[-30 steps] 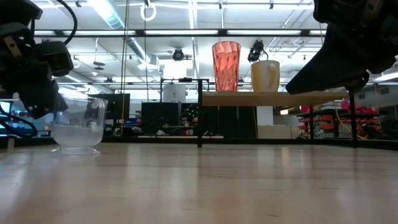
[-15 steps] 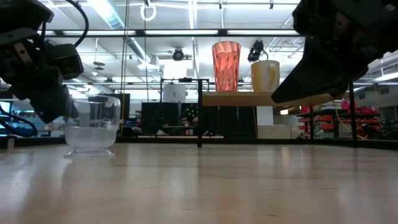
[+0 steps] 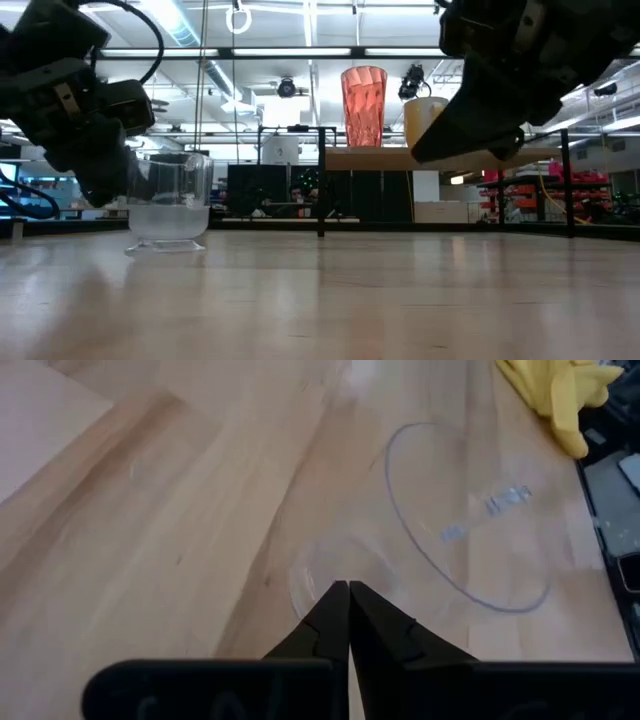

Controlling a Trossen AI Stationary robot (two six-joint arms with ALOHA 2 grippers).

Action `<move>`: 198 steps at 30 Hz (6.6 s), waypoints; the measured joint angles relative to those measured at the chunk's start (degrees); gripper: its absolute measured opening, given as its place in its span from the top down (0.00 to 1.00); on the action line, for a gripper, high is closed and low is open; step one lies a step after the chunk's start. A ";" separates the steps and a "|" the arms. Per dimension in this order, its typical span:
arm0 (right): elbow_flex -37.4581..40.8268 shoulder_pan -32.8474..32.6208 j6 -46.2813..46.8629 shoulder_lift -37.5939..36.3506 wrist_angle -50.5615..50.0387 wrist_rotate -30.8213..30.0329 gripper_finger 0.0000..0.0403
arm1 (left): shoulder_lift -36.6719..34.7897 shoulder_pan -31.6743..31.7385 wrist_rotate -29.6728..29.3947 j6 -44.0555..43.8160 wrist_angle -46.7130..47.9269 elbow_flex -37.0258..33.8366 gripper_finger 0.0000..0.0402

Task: Stack small to large cups/mugs on shelf
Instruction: Put the transparent mug on the shelf

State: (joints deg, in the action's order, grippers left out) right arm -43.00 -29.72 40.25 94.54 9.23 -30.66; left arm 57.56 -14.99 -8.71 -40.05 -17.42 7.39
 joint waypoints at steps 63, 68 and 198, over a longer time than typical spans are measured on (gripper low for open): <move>-19.37 9.08 -27.95 26.80 26.32 14.15 0.85 | 15.51 -3.42 3.03 3.18 2.27 9.19 0.95; -20.44 9.44 -29.22 26.80 25.99 14.04 0.85 | 15.51 -3.41 1.70 3.21 2.33 9.19 0.96; -27.06 14.45 -26.89 37.05 36.52 21.26 0.83 | 15.56 -3.41 -2.19 3.53 0.71 9.12 0.96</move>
State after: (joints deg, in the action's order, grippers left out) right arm -70.06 -15.27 13.36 131.59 45.75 -9.40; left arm 73.12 -18.39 -10.91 -36.52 -16.70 16.51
